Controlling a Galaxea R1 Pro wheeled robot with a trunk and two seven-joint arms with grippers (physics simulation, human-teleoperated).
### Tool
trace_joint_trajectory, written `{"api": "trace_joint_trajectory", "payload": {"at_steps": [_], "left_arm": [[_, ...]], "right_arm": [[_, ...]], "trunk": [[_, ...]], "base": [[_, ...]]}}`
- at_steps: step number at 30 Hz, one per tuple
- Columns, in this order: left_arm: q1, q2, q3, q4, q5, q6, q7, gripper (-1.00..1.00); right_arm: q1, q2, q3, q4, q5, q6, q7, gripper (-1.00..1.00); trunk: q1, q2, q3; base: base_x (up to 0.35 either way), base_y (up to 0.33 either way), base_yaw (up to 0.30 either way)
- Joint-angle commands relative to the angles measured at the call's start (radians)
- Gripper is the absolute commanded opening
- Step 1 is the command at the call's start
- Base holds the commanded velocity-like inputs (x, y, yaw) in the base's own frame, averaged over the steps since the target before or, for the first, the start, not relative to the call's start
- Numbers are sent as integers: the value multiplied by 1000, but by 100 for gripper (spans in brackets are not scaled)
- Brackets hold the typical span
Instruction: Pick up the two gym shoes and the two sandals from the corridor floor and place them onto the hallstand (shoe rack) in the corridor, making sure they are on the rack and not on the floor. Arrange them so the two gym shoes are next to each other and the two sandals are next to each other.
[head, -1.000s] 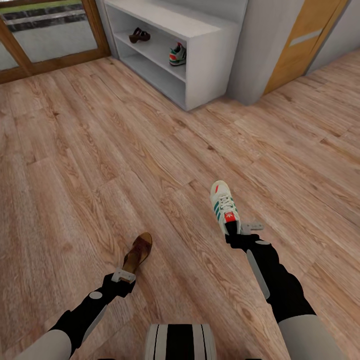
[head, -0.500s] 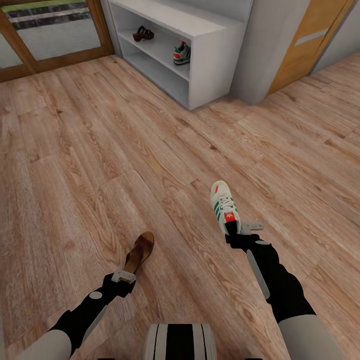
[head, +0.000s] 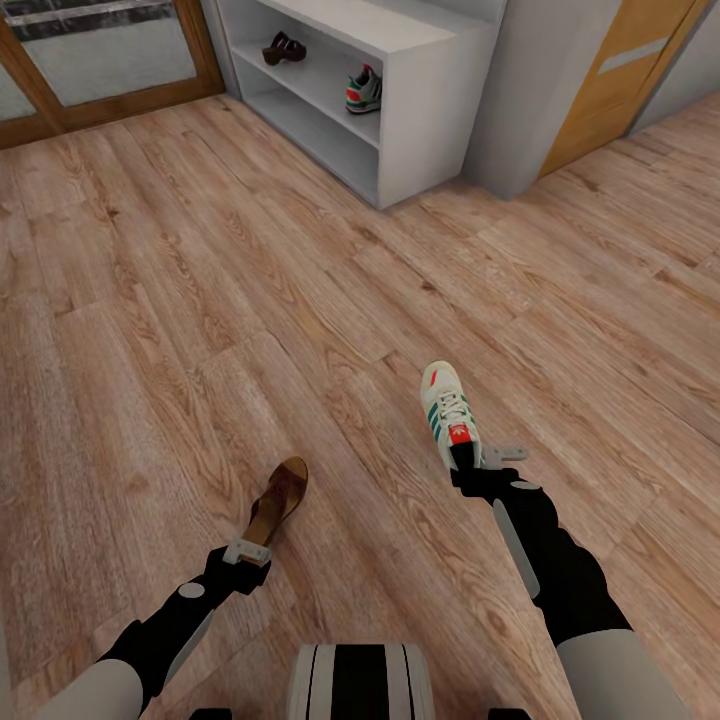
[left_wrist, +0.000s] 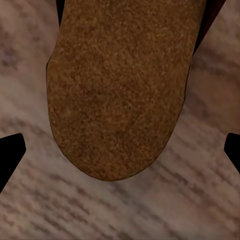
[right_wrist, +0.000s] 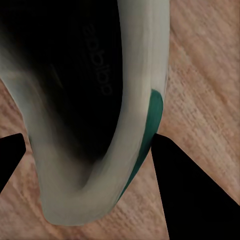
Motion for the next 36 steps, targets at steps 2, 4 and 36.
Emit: {"api": "trace_joint_trajectory", "payload": {"at_steps": [2, 4, 36], "left_arm": [[-1, 1, -4, -1, 4, 1, 0, 100], [-1, 1, -4, -1, 4, 1, 0, 100], [-1, 1, -4, -1, 4, 1, 0, 100]], "right_arm": [[0, -1, 3, -1, -9, 4, -11, -100], [0, -1, 3, -1, -10, 4, -11, -100], [-1, -1, 3, -1, -10, 4, -11, -100]], "trunk": [[0, 0, -1], [0, 0, -1], [2, -1, -25]], "base": [[0, 0, 0], [0, 0, 0], [19, 11, 0]]}}
